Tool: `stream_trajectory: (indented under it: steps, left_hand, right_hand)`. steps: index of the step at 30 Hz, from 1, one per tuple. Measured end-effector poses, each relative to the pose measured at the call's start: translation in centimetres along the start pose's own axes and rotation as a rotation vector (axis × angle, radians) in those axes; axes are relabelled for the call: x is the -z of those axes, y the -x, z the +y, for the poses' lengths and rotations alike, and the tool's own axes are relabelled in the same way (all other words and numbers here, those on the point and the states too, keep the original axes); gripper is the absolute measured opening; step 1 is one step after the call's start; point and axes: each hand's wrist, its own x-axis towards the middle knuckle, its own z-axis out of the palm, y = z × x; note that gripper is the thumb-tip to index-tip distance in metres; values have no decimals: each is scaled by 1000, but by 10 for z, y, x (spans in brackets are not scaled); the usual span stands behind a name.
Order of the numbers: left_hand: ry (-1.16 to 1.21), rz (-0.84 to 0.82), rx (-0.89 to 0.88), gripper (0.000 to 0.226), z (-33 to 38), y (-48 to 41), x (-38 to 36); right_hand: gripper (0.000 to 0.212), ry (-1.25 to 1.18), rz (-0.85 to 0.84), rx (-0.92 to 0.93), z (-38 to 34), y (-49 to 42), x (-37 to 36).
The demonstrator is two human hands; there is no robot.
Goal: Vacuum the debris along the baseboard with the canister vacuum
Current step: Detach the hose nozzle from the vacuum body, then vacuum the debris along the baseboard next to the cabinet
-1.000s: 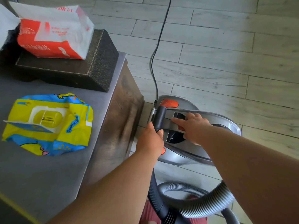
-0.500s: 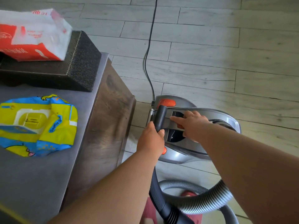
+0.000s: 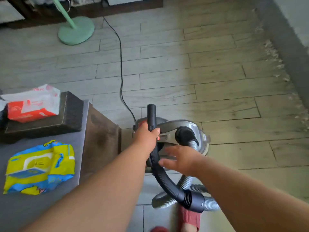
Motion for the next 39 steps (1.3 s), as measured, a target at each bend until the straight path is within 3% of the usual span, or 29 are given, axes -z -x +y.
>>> stream_trajectory:
  steps: [6, 13, 17, 19, 22, 26, 33, 39]
  left_hand:
    - [-133, -60, -190, 33, 65, 54, -24]
    - [-147, -120, -317, 27, 110, 132, -62]
    - [-195, -202, -487, 27, 132, 185, -103]
    - [-187, -310, -561, 30, 142, 219, -128]
    - [-137, -488, -545, 55, 146, 269, -175]
    - [-137, -692, -525, 47, 130, 343, -239]
    - [-361, -970, -474, 54, 56, 485, -371]
    - [-569, -1161, -576, 51, 10, 606, -458]
  right_hand:
    - [90, -156, 184, -75, 5, 83, 0]
    - [57, -212, 448, -152, 24, 166, -19]
    - [62, -360, 667, -134, 48, 224, -32]
    - [69, -474, 772, -167, 67, 258, -39]
    - [72, -697, 972, -272, 105, 311, -48]
    - [62, -1052, 1247, -369, 173, 388, -67]
    - [30, -1604, 1456, -342, 281, 537, -142]
    - [39, -1985, 1665, -369, 360, 637, -204]
